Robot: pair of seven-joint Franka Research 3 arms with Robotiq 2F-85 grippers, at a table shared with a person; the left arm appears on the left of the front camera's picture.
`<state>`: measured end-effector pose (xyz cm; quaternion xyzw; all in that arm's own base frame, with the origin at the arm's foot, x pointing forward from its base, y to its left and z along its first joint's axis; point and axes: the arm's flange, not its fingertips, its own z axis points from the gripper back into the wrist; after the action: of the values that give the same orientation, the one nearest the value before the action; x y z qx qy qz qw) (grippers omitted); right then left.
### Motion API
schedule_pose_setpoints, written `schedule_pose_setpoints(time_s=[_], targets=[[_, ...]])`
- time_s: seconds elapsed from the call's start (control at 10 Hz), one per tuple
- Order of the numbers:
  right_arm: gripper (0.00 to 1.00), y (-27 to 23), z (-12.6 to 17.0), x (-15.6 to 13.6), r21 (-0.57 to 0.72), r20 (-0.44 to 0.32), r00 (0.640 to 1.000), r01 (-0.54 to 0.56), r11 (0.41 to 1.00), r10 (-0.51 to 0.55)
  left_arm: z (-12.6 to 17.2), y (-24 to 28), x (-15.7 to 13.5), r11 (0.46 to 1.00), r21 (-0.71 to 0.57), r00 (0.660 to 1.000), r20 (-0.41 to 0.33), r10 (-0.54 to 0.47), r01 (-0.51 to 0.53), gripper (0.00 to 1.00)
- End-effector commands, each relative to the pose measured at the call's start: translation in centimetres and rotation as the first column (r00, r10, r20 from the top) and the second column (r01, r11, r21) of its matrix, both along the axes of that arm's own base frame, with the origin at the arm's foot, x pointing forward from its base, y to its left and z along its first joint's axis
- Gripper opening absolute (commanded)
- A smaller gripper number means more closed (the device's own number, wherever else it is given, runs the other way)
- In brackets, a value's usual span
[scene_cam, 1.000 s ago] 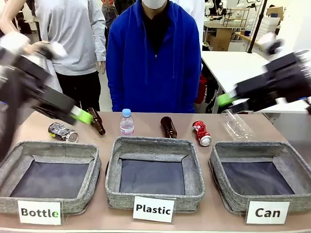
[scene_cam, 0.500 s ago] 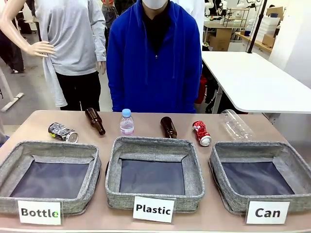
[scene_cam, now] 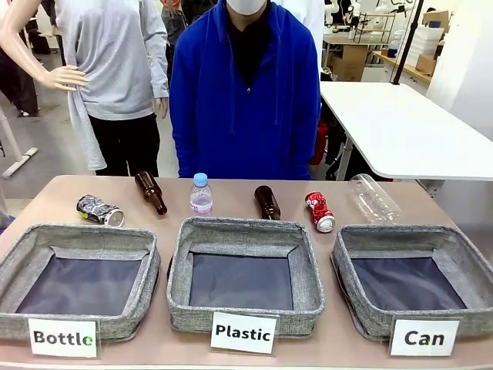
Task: Sort the can waste into the basket.
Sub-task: Pick up the can waste from the table and place it in the right Fabric basket.
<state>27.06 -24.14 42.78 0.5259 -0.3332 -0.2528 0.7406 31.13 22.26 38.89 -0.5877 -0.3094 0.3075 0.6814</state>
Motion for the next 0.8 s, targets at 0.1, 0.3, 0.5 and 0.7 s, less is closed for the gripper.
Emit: schedule_pose_setpoints(time_s=[0.1, 0.3, 0.5, 0.7], targets=[[1.0, 0.5, 1.5, -0.4, 0.008, 0.055, 0.998, -0.041, 0.999, 0.04, 0.3, 0.5, -1.1, 0.999, 0.015, 0.999, 0.017, -0.044, 0.043, 1.0], [1.0, 0.7, 0.9, -0.3, 0.01, 0.011, 0.999, -0.035, 0.999, 0.035, 0.3, 0.5, -1.1, 0.999, 0.015, 0.999, 0.017, -0.044, 0.043, 1.0], [1.0, 6.9, 4.3, 2.8, -0.256, -0.09, 0.996, -0.047, 0.966, 0.024, 0.3, 0.5, -1.1, 0.999, 0.015, 0.999, 0.017, -0.044, 0.043, 1.0], [1.0, 16.3, 8.1, 7.9, -0.571, -0.208, 0.971, -0.216, 0.792, 0.115, 0.3, 0.5, -1.1, 0.999, 0.015, 0.999, 0.017, -0.044, 0.043, 1.0]])
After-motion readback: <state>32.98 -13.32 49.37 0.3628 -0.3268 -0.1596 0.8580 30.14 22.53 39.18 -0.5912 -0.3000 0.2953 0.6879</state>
